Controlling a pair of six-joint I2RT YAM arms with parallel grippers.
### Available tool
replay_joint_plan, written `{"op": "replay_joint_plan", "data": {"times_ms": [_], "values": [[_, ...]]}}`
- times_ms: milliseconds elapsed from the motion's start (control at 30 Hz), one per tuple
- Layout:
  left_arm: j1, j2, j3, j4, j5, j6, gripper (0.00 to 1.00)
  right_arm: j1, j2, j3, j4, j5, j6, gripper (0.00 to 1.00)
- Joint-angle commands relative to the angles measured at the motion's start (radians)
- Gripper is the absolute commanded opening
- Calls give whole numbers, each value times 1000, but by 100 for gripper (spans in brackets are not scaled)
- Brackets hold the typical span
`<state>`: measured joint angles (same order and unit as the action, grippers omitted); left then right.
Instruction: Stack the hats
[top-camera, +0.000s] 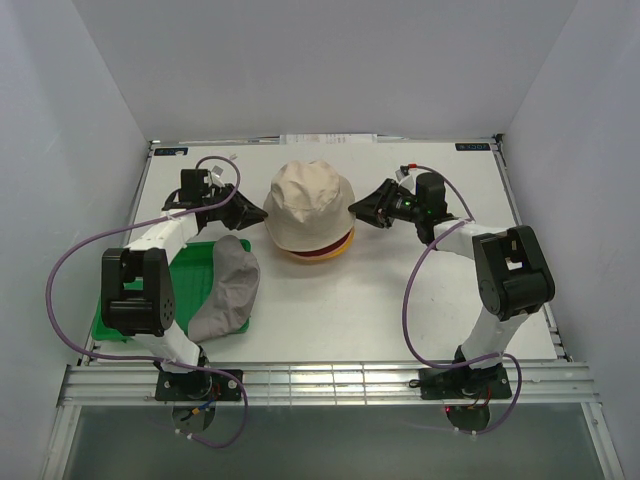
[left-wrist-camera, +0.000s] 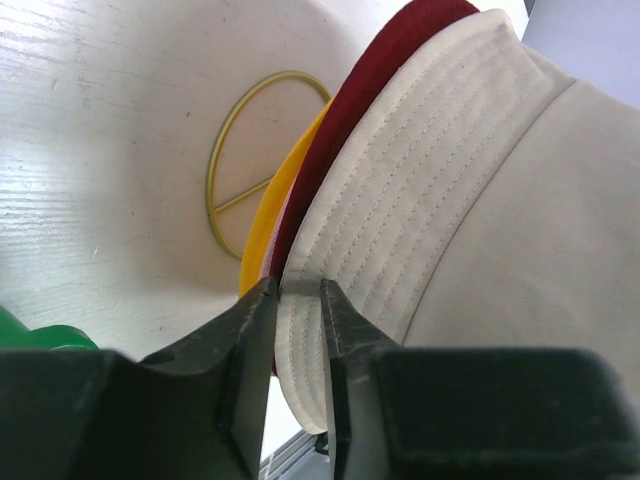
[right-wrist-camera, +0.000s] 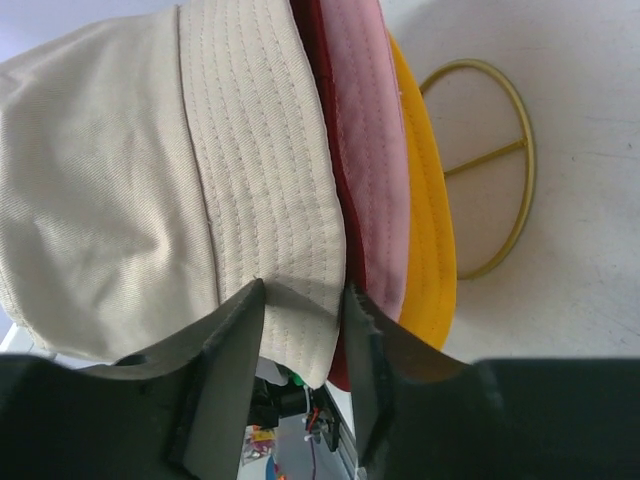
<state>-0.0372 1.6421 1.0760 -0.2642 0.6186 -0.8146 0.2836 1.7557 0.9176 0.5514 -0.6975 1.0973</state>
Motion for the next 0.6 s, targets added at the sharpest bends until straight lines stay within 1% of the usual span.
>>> {"op": "replay_joint_plan", "data": {"times_ms": [0,33,133,200,400,500,567], "values": [[-1,-39,-11,17,10,5,31,6,4,-13,71,-20,19,38],[-1,-42,-11,17,10,5,27,6,5,-14,74,-19,22,34],[-1,-45,-14,17,6,5,23,6,4,-19,76,-19,22,26],[-1,-48,-16,16,6,6,17,6,4,-23,78,-17,22,21],[-1,-59,-19,11,-6,12,0,6,8,-36,81,-17,21,11],[-1,-67,-19,6,-16,17,0,6,10,-39,78,-17,18,8],[-1,-71,-21,8,-19,20,0,6,10,-42,76,-17,18,8]]}}
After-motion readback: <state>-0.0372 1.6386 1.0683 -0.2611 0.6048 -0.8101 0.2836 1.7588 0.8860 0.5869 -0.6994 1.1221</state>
